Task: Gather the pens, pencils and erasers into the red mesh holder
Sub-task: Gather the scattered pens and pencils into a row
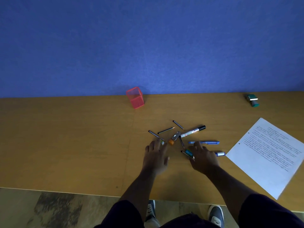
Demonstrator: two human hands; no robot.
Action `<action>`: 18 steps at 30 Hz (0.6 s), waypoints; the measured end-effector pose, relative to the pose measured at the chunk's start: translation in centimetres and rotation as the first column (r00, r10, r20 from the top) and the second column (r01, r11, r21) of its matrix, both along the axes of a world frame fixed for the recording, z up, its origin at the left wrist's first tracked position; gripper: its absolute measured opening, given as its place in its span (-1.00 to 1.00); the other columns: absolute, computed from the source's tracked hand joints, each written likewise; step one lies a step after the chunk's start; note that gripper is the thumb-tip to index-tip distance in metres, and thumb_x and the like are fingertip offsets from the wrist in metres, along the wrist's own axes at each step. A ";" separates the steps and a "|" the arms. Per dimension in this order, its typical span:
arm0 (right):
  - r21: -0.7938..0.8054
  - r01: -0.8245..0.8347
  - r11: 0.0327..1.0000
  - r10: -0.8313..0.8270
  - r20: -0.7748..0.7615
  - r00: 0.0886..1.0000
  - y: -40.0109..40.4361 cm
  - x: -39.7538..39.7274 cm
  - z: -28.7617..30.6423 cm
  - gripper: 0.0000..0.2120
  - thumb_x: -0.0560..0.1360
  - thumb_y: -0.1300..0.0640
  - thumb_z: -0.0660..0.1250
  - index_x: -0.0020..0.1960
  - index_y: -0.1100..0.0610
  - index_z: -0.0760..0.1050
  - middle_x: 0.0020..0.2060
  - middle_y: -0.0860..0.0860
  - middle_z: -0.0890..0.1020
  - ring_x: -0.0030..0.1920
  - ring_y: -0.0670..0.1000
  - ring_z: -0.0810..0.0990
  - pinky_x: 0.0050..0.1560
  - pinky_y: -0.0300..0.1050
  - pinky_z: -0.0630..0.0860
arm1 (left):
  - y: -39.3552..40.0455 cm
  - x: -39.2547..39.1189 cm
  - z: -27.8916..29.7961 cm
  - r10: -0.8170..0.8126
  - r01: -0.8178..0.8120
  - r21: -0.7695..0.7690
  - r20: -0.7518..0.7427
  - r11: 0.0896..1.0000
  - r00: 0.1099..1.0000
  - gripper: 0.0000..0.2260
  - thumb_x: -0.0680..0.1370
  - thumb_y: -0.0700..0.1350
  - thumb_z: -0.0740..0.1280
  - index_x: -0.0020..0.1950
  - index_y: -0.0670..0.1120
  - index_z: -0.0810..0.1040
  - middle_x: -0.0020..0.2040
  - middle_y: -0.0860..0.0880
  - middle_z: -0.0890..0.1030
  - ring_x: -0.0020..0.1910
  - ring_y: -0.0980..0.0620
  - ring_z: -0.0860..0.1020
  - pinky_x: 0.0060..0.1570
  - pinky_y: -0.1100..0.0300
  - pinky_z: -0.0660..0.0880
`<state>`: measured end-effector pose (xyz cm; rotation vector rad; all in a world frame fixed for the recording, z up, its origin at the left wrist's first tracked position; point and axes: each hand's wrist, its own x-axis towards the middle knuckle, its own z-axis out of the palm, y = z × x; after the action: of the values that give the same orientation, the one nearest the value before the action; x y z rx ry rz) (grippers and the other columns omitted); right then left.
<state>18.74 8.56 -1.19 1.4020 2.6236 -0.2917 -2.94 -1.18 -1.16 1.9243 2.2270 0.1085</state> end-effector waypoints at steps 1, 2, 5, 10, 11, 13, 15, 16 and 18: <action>-0.023 0.008 1.000 -0.009 -0.017 1.000 -0.1 -0.1 -0.1 -0.51 0.53 -0.12 0.31 0.41 -0.04 0.32 0.28 0.02 0.44 0.12 0.04 0.58 -0.16 -0.07 0.64 | 0.5 0.2 0.1 -0.037 0.037 -0.030 0.005 0.999 0.999 -0.35 0.52 0.17 0.33 0.55 0.12 0.16 0.62 -0.10 0.06 0.54 -0.25 0.17 0.35 -0.17 0.35; -0.039 0.010 0.999 -0.011 -0.026 1.000 -0.2 -0.2 -0.2 -0.54 0.56 -0.10 0.29 0.42 -0.05 0.33 0.27 0.02 0.46 0.13 0.04 0.58 -0.15 -0.06 0.64 | 1.0 0.4 0.1 -0.072 0.072 -0.060 0.004 0.996 0.997 -0.27 0.51 0.18 0.35 0.59 0.16 0.06 0.65 -0.07 -0.06 0.58 -0.29 0.09 0.35 -0.21 0.34; -0.048 -0.001 0.999 0.000 -0.019 1.000 -0.3 -0.8 -0.3 -0.59 0.58 -0.03 0.27 0.42 -0.07 0.35 0.25 0.01 0.49 0.12 0.05 0.57 -0.14 -0.03 0.64 | 1.7 0.7 -0.2 -0.134 0.133 -0.113 -0.005 0.985 0.991 -0.20 0.50 0.16 0.40 0.58 0.21 -0.04 0.65 0.02 -0.25 0.60 -0.35 -0.05 0.33 -0.27 0.34; -0.038 -0.067 0.997 0.067 0.020 0.998 -0.2 -2.5 0.2 -0.57 0.57 0.08 0.31 0.42 -0.09 0.37 0.20 0.01 0.54 0.07 0.05 0.61 -0.19 -0.07 0.57 | 1.6 0.2 -0.6 -0.094 0.100 -0.166 0.041 0.981 0.995 -0.19 0.58 0.02 0.36 0.61 0.16 -0.17 0.66 -0.08 -0.09 0.62 -0.28 -0.14 0.44 -0.23 0.28; -0.033 -0.090 0.995 0.091 0.032 0.995 -0.2 -3.0 0.3 -0.57 0.57 0.10 0.31 0.42 -0.09 0.36 0.19 0.01 0.54 0.07 0.05 0.61 -0.20 -0.07 0.56 | 1.4 -0.1 -0.6 -0.088 0.094 -0.165 0.042 0.982 0.995 -0.19 0.59 0.00 0.34 0.62 0.15 -0.18 0.66 -0.10 -0.07 0.63 -0.26 -0.14 0.45 -0.21 0.29; -0.031 -0.158 0.987 0.159 0.038 0.987 -0.3 -4.2 0.5 -0.57 0.58 0.15 0.28 0.42 -0.08 0.37 0.19 0.03 0.53 0.10 0.07 0.60 -0.16 -0.05 0.58 | 0.8 -1.1 -0.6 -0.073 0.080 -0.157 0.051 0.984 0.996 -0.21 0.60 -0.05 0.33 0.61 0.15 -0.17 0.66 -0.10 -0.05 0.64 -0.22 -0.13 0.43 -0.18 0.33; -0.042 -0.230 0.972 0.231 0.020 0.973 -0.4 -5.5 0.8 -0.59 0.59 0.19 0.25 0.41 -0.05 0.39 0.23 0.04 0.52 0.15 0.09 0.59 -0.06 0.00 0.63 | 0.0 -2.2 -0.6 -0.065 0.073 -0.144 0.060 0.987 0.996 -0.24 0.61 -0.07 0.32 0.61 0.17 -0.14 0.66 -0.07 -0.04 0.64 -0.20 -0.10 0.39 -0.17 0.40; -0.052 -0.268 0.962 0.269 0.012 0.963 -0.6 -6.1 1.0 -0.59 0.59 0.21 0.23 0.41 -0.05 0.40 0.24 0.04 0.51 0.17 0.10 0.58 -0.03 0.03 0.63 | -0.4 -2.7 -0.6 -0.065 0.072 -0.137 0.056 0.988 0.996 -0.26 0.62 -0.07 0.31 0.61 0.17 -0.13 0.66 -0.06 -0.04 0.64 -0.20 -0.09 0.36 -0.16 0.44; -0.067 -0.344 0.937 0.346 0.015 0.938 -1.0 -7.6 1.3 -0.58 0.60 0.24 0.21 0.40 -0.05 0.41 0.26 0.05 0.47 0.18 0.13 0.58 -0.01 0.06 0.62 | -1.4 -4.0 -0.7 -0.060 0.065 -0.130 0.041 0.989 0.997 -0.29 0.63 -0.08 0.27 0.62 0.16 -0.13 0.66 -0.05 -0.06 0.64 -0.18 -0.08 0.33 -0.13 0.48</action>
<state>11.14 7.57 0.12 0.8937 2.7464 -0.3038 -6.90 -2.57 -1.85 1.9045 2.0926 -0.0115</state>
